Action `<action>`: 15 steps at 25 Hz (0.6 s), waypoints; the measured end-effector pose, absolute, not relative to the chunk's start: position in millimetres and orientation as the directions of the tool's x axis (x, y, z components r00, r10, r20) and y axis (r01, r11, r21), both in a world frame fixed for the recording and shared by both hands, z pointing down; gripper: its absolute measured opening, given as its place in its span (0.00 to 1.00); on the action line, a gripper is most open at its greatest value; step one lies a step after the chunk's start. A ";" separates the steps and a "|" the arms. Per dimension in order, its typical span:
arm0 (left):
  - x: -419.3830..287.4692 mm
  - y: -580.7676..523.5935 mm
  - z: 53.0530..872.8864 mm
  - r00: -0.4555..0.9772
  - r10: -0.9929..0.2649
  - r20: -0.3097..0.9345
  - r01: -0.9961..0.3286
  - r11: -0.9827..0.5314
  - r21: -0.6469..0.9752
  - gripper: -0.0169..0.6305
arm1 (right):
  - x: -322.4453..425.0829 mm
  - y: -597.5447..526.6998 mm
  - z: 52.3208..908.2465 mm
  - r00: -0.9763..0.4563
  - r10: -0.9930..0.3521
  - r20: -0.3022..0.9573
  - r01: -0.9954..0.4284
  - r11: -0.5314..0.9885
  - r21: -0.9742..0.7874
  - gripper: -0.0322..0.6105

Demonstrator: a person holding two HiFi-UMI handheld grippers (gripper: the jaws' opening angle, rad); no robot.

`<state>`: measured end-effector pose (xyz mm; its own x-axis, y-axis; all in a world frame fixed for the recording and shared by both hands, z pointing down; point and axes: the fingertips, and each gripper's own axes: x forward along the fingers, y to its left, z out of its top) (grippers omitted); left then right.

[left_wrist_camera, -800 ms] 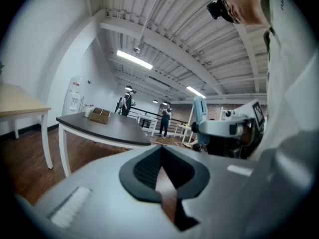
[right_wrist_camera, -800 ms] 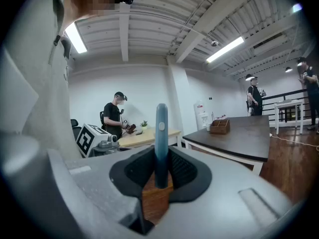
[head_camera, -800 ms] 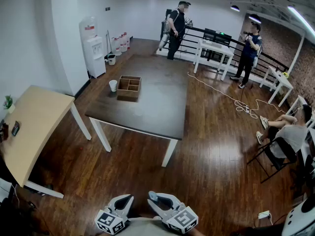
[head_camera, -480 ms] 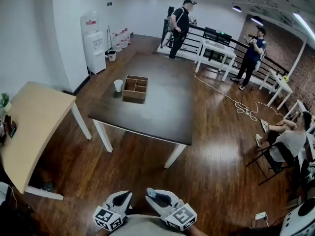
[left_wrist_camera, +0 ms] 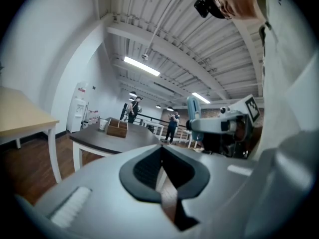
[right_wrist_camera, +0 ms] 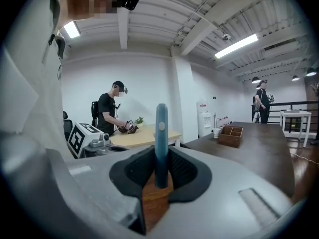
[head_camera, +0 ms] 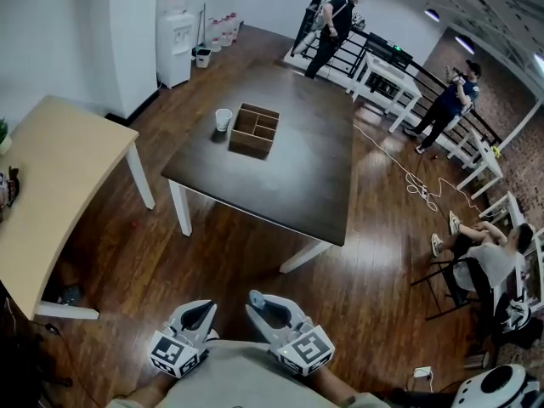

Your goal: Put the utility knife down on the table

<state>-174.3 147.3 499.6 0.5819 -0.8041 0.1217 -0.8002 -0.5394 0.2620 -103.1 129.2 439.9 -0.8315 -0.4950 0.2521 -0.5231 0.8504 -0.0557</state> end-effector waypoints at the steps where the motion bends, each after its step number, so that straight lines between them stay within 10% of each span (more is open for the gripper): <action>1: -179.5 143.3 501.4 0.575 -0.809 0.122 -0.804 -0.532 0.266 0.03 | -106.9 122.8 441.5 -0.830 -0.495 0.257 -0.524 0.850 -0.055 0.16; 15: -189.8 22.7 515.3 0.533 -0.824 0.191 -0.844 -0.500 0.194 0.03 | -100.5 -4.7 472.1 -0.830 -0.511 0.225 -0.546 0.827 -0.133 0.16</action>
